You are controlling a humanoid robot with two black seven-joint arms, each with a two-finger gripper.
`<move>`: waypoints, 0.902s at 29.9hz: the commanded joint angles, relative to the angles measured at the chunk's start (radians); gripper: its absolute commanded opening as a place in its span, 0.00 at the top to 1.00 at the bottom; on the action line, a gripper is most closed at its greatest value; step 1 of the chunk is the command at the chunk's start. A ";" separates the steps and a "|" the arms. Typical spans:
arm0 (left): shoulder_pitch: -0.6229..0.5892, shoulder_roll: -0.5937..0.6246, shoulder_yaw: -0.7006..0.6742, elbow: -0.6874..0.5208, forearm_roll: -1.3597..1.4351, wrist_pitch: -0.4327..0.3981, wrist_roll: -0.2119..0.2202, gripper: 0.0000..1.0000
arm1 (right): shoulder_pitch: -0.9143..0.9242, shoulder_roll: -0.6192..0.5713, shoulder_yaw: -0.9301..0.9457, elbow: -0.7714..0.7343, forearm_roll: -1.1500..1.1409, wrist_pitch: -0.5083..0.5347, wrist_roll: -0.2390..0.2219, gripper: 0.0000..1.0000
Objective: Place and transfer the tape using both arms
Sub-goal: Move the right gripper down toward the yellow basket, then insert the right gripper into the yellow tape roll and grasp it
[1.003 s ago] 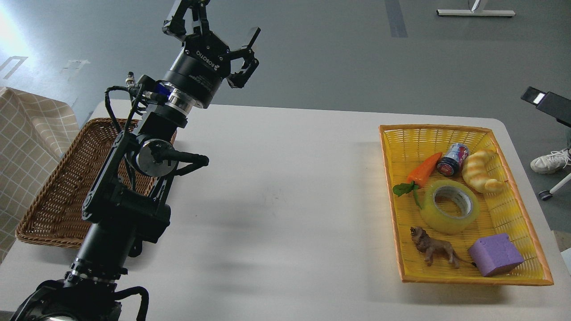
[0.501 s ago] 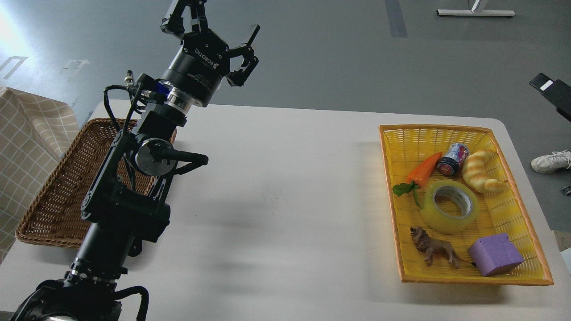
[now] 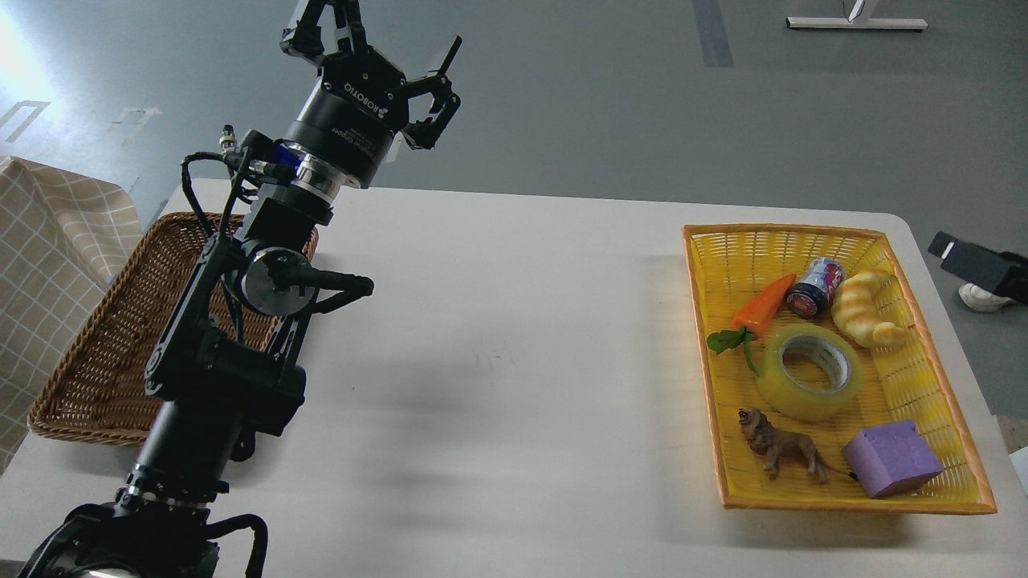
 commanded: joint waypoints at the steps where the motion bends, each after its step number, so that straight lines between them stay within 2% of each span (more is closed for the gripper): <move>1: 0.000 0.000 -0.001 0.002 0.000 0.005 0.000 0.02 | -0.009 0.042 -0.066 0.000 -0.143 0.000 0.003 0.01; 11: 0.008 0.000 -0.004 0.000 0.000 0.007 -0.002 0.02 | 0.002 0.146 -0.142 -0.072 -0.412 -0.006 0.015 0.01; 27: 0.017 0.000 -0.004 -0.006 0.000 0.005 -0.002 0.02 | 0.041 0.238 -0.217 -0.118 -0.423 0.000 0.018 0.03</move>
